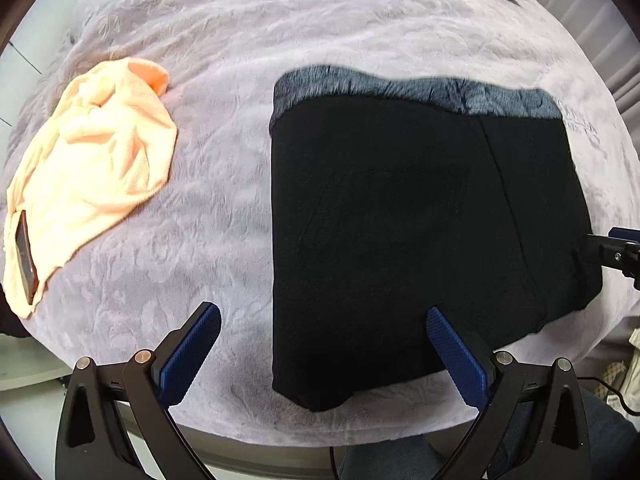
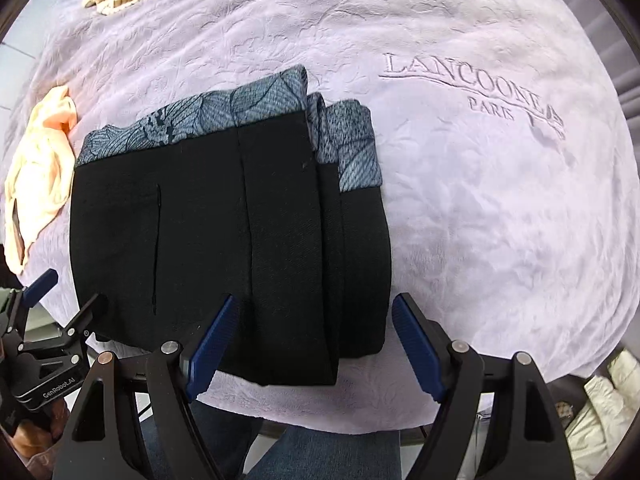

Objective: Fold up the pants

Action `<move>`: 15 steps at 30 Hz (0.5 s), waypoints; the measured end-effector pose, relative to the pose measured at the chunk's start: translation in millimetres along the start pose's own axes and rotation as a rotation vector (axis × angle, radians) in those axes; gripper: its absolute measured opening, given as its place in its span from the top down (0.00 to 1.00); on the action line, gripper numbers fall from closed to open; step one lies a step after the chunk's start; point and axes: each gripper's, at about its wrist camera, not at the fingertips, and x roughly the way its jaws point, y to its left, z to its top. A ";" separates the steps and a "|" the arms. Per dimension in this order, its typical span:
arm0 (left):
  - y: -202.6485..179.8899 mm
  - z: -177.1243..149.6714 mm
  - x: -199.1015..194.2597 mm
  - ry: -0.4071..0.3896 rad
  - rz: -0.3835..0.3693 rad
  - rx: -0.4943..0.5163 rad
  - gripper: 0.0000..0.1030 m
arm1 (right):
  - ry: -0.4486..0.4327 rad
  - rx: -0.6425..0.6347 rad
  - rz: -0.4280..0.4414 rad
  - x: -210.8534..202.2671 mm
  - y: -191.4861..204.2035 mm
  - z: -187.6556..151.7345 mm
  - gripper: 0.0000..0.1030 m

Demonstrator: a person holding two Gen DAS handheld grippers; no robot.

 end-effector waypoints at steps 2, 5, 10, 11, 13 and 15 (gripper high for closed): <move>4.4 -9.0 3.6 0.015 -0.023 0.004 0.00 | -0.005 0.007 -0.009 1.7 1.6 -9.4 0.20; 8.7 -23.5 6.6 0.022 -0.040 0.023 0.00 | -0.027 0.023 -0.021 3.6 3.5 -25.7 0.20; 1.6 -33.6 -1.0 0.005 -0.021 0.065 0.00 | -0.032 0.063 -0.016 4.5 9.5 -60.2 0.20; 0.7 -33.0 -4.9 -0.002 -0.014 0.067 0.00 | -0.034 0.066 -0.018 4.1 9.2 -64.0 0.20; -5.3 -15.9 -21.8 -0.013 -0.014 0.060 0.00 | -0.050 0.075 -0.017 -0.3 6.3 -69.0 0.20; -4.1 -4.9 -37.6 -0.038 -0.026 0.045 0.00 | -0.067 0.088 0.000 -9.1 1.4 -69.8 0.20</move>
